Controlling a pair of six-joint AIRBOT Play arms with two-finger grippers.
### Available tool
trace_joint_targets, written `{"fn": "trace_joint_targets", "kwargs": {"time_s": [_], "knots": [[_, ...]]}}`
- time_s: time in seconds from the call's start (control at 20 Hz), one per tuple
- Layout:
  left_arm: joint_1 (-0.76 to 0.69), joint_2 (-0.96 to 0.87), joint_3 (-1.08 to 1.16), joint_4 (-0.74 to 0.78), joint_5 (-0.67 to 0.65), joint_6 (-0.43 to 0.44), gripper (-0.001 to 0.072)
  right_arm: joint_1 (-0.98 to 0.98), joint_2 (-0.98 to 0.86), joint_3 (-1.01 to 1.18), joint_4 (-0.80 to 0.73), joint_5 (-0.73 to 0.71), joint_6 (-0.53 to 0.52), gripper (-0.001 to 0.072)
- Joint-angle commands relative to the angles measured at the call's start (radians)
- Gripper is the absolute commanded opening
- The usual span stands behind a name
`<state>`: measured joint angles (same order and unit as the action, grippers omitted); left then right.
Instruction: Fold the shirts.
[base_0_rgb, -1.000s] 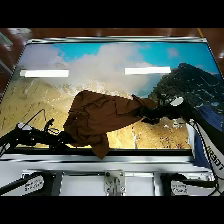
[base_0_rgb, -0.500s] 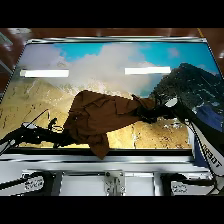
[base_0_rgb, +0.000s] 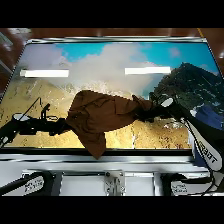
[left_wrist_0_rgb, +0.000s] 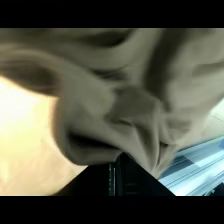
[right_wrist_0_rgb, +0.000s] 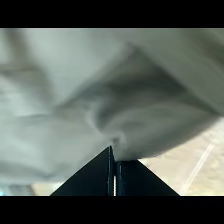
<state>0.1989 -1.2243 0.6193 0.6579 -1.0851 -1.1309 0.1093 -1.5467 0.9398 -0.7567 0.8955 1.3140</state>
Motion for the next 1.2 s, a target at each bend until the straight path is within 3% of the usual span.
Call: {"fn": "trace_joint_targets", "kwargs": {"time_s": [0.0,0.25,0.4,0.55,0.65,0.85,1.0,1.15], "knots": [[0.004,0.109,0.154,0.0,-0.014,0.008,0.003,0.002,0.086,0.119,-0.058,0.102,-0.057,0.0061],[0.023,0.346,0.781,-0.003,0.004,-0.038,0.003,-0.031,0.374,0.533,-0.116,0.326,-0.037,0.0061],[0.055,0.424,1.189,0.071,0.107,-0.124,0.0031,-0.04,0.521,0.775,-0.267,0.428,0.14,0.0061],[0.086,0.452,1.423,0.243,0.113,-0.232,0.0031,-0.04,0.613,0.856,-0.41,0.568,0.251,0.0061],[0.088,0.477,1.442,0.32,0.106,-0.262,0.0032,-0.04,0.626,0.856,-0.419,0.716,0.271,0.0062],[0.089,0.476,1.369,0.396,-0.065,-0.262,0.0032,-0.037,0.564,0.855,-0.396,0.944,0.275,0.0062],[0.088,0.475,1.191,0.409,-0.126,-0.261,0.0033,-0.037,0.497,0.787,-0.38,0.943,0.275,0.0062],[0.087,0.471,0.983,0.408,-0.108,-0.257,0.0033,-0.037,0.431,0.572,-0.347,0.846,0.247,0.0062]]}}
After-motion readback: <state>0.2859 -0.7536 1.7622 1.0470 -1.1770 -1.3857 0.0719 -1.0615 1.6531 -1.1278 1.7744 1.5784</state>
